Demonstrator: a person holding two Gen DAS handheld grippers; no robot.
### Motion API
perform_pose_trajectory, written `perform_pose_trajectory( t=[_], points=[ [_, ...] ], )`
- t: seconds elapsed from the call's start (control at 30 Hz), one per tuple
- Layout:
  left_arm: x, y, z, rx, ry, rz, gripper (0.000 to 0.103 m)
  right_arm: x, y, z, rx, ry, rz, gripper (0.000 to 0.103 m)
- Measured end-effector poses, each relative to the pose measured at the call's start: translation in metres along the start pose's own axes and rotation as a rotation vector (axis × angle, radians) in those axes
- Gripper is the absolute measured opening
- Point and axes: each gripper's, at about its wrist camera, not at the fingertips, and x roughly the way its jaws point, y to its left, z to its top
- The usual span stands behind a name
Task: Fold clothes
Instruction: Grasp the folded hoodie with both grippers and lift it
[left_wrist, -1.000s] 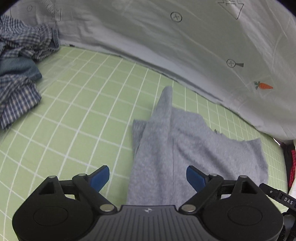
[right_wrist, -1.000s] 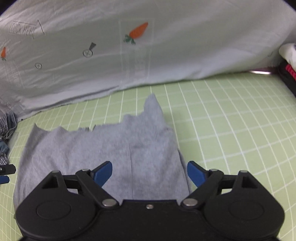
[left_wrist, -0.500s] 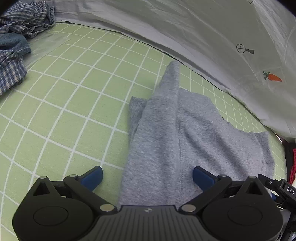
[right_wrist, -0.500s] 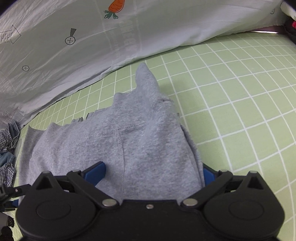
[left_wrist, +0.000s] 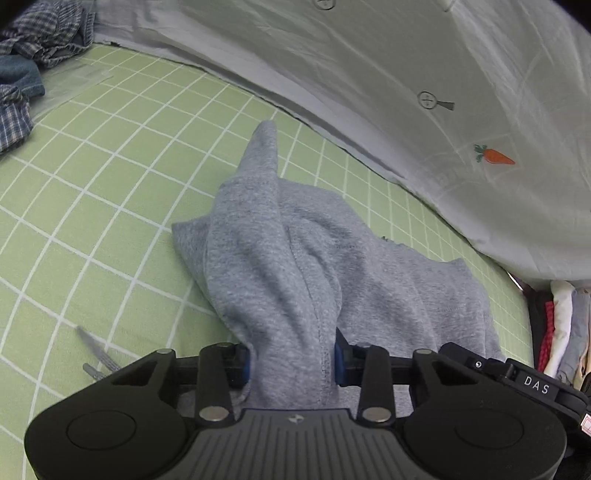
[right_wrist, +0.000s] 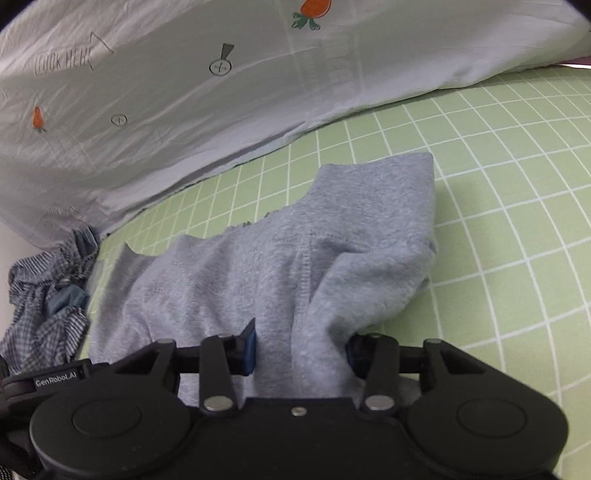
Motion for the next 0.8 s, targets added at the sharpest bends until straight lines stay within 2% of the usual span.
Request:
perform_pose_trajectory(
  t=[0.07, 0.17, 0.3, 0.43, 0.63, 0.8],
  points=[
    [-0.020, -0.014, -0.014, 0.003, -0.013, -0.044, 0.036, -0.023, 0.002, -0.011, 0.014, -0.036, 0.017, 0.036],
    [-0.047, -0.031, -0.042, 0.043, -0.036, -0.044, 0.036, -0.061, 0.005, -0.037, 0.033, -0.084, 0.024, 0.036],
    [-0.073, -0.043, -0.078, 0.066, -0.026, -0.052, 0.036, -0.103, -0.008, -0.072, 0.084, -0.102, 0.030, 0.036],
    [-0.081, -0.058, -0.120, 0.067, -0.003, -0.048, 0.036, -0.136, -0.029, -0.105, 0.129, -0.094, 0.023, 0.036],
    [-0.085, -0.077, -0.180, 0.048, 0.062, -0.072, 0.036, -0.176, -0.059, -0.157, 0.125, -0.065, -0.034, 0.036],
    [-0.086, -0.084, -0.198, 0.080, 0.104, -0.082, 0.036, -0.197, -0.076, -0.187, 0.182, -0.057, -0.076, 0.036]
  ],
)
